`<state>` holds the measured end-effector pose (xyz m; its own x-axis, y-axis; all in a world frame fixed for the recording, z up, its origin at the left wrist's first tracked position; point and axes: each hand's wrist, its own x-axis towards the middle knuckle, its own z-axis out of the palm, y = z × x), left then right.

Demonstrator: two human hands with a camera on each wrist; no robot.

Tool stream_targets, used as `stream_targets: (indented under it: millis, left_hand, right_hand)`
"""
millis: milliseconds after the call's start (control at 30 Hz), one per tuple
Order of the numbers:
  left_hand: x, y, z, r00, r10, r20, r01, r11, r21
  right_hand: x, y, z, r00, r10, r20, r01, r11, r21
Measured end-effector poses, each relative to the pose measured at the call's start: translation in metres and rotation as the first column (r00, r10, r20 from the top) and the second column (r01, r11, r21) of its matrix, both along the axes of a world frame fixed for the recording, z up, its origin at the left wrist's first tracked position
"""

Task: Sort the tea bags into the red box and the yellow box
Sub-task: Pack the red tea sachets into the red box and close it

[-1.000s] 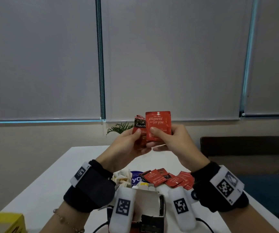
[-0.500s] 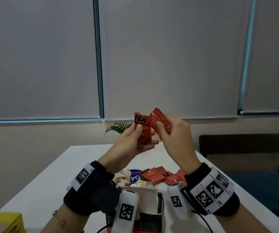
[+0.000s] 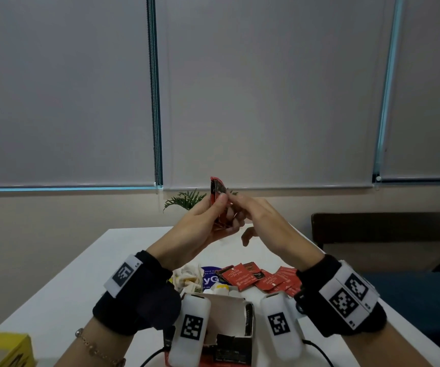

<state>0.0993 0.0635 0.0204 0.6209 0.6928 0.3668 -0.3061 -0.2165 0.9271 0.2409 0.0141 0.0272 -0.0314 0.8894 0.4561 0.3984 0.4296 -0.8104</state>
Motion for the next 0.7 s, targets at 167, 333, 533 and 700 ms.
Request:
stream_targets:
  millis: [167, 333, 533, 700]
  left_hand:
    - [-0.012, 0.008, -0.001, 0.964, 0.124, -0.235, -0.051, 0.954, 0.296]
    - [-0.018, 0.006, 0.006, 0.977, 0.064, -0.202, 0.0, 0.953, 0.302]
    - [-0.021, 0.002, 0.008, 0.994, -0.063, -0.089, 0.074, 0.989, 0.129]
    - [-0.019, -0.002, 0.009, 0.994, -0.105, -0.023, 0.107, 0.992, 0.072]
  right_hand:
    - [0.009, -0.003, 0.005, 0.978, 0.062, -0.2, -0.066, 0.998, -0.014]
    - [0.017, -0.001, 0.002, 0.966, -0.056, -0.254, 0.08, 0.993, 0.086]
    - [0.015, -0.004, 0.004, 0.974, -0.123, -0.191, 0.17, 0.951, 0.258]
    - [0.015, -0.009, 0.008, 0.974, -0.101, -0.204, 0.159, 0.943, 0.291]
